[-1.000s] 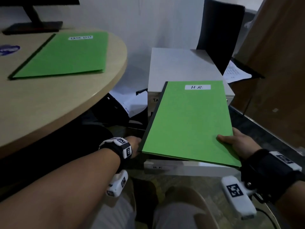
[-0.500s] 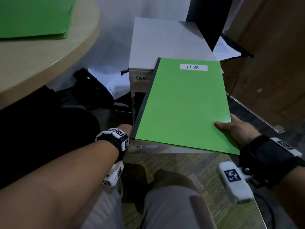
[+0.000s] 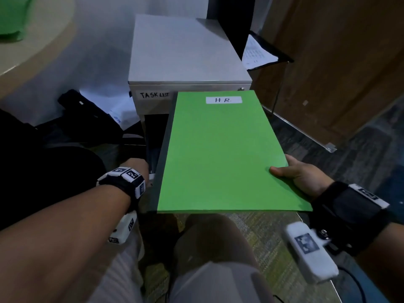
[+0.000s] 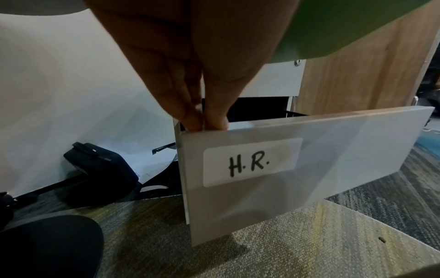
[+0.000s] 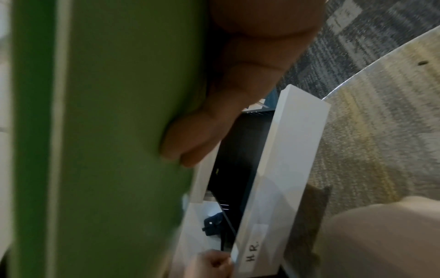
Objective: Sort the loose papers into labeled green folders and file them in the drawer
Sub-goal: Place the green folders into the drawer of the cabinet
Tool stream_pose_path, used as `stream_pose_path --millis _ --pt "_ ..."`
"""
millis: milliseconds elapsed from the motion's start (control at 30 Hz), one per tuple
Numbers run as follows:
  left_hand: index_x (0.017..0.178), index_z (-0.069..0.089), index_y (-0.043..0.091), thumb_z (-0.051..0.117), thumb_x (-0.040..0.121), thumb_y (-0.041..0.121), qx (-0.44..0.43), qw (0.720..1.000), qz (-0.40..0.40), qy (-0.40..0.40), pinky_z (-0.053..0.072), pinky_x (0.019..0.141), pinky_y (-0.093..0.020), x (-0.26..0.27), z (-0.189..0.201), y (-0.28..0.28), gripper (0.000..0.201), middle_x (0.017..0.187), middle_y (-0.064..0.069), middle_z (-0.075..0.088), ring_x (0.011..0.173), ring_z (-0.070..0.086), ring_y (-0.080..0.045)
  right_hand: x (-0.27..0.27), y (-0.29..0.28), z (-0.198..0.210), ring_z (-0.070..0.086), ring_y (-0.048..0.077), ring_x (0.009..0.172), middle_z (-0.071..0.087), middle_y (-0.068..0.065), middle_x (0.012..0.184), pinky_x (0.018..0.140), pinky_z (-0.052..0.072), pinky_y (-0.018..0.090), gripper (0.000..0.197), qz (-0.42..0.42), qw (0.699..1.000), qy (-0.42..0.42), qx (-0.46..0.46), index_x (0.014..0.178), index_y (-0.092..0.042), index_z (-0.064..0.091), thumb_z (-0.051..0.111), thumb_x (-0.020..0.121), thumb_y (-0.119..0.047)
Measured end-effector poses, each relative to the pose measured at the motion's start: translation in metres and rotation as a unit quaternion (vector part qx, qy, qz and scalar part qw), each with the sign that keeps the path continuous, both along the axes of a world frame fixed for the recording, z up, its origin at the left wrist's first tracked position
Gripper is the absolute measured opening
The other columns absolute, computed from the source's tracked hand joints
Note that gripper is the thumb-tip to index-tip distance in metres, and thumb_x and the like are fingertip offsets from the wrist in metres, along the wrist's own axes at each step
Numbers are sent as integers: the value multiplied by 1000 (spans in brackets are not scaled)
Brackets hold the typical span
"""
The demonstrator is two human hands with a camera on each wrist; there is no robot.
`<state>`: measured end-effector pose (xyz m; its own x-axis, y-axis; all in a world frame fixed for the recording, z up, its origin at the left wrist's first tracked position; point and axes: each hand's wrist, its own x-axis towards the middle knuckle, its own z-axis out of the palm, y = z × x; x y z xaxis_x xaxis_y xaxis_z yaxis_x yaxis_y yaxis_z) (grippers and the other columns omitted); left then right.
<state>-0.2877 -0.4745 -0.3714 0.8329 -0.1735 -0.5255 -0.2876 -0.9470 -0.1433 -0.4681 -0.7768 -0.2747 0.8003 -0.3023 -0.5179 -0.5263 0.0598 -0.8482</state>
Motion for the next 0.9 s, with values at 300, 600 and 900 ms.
stream_pose_path --millis 300,600,900 --pt "112 67 14 51 92 21 31 999 -14 -5 44 73 -26 -10 0 2 26 114 -6 65 105 63 -23 -3 4 -38 67 23 72 67 15 97 74 56 34 29 62 993 67 -70 112 -8 55 58 86 4" --pt "107 72 22 57 93 30 -24 999 -15 32 50 89 -29 -10 10 8 22 111 -1 67 104 61 -21 60 3 -84 63 16 60 65 2 79 58 52 21 13 92 982 111 -123 92 -15 57 64 86 -5" --pt "101 69 21 62 87 47 12 994 19 109 47 81 -25 9 12 9 30 103 5 65 97 61 -13 118 10 -119 61 19 76 63 9 104 60 48 27 41 110 961 180 -177 123 -7 52 68 87 -18"
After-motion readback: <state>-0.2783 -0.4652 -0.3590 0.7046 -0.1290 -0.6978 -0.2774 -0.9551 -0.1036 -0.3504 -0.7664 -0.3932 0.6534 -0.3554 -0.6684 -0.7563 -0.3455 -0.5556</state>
